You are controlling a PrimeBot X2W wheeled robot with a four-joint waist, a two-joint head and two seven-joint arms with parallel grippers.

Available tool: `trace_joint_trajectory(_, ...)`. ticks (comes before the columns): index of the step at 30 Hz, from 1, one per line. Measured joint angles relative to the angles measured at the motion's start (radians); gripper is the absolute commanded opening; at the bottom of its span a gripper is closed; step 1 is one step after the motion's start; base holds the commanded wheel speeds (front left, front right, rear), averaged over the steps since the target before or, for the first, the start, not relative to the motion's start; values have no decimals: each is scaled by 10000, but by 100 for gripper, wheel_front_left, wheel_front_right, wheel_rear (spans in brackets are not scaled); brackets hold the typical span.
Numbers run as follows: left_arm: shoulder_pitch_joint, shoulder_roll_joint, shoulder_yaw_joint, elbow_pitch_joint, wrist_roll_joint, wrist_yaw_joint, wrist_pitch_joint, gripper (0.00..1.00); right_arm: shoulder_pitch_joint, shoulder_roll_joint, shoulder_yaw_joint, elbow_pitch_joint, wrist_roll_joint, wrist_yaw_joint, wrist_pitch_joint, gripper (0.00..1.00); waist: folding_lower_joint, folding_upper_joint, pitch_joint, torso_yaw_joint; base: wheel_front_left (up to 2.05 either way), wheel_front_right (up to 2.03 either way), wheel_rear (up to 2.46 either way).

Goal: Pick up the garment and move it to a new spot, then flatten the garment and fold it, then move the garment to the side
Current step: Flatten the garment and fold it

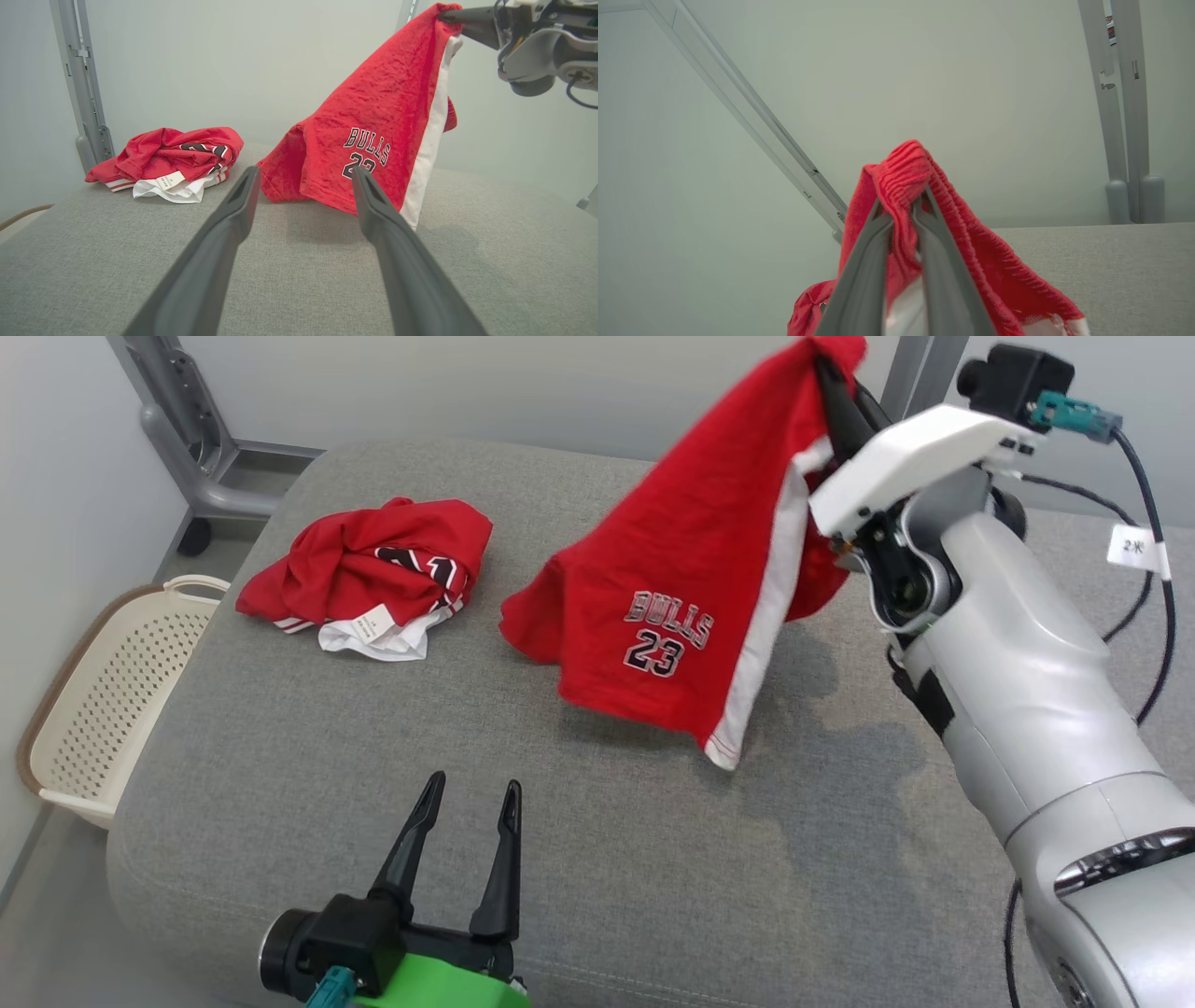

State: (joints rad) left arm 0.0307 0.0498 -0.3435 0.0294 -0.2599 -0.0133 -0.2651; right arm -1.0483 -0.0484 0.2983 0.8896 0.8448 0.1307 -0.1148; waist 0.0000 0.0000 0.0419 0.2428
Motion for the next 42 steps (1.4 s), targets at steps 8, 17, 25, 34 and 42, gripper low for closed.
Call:
trace_joint_trajectory(8, 2, -2, -98, -33, -6, -12, 0, 100, 178, -769, -1175, 3737, -2702, 0, -1277, 0, 0, 0, 150, -245, 0, 0, 0)
trace_joint_trajectory(17, -34, -2, -234, 98, -4, -48, 0, 100, 1174, -2226, -2426, 3994, -5703, 2, -1438, 82, 0, 0, 303, -554, 0, 0, 0)
trace_joint_trajectory(25, -56, -2, -259, 219, 27, -102, 0, 100, 2178, -2050, -4477, 4008, -7599, 2, -1457, 100, 0, 0, 279, -565, 0, 0, 0)
trace_joint_trajectory(34, -57, 6, -272, 408, 115, -127, 0, 100, 3247, -878, -6460, 1990, -9369, 2, -1469, 100, 0, 0, 135, -619, 0, 0, 0)
trace_joint_trajectory(42, -142, 31, -88, 589, 230, 33, 0, 100, 5581, -58, -6397, -2165, -8483, 0, -1471, 100, 0, 0, -18, -893, 0, 0, 0)
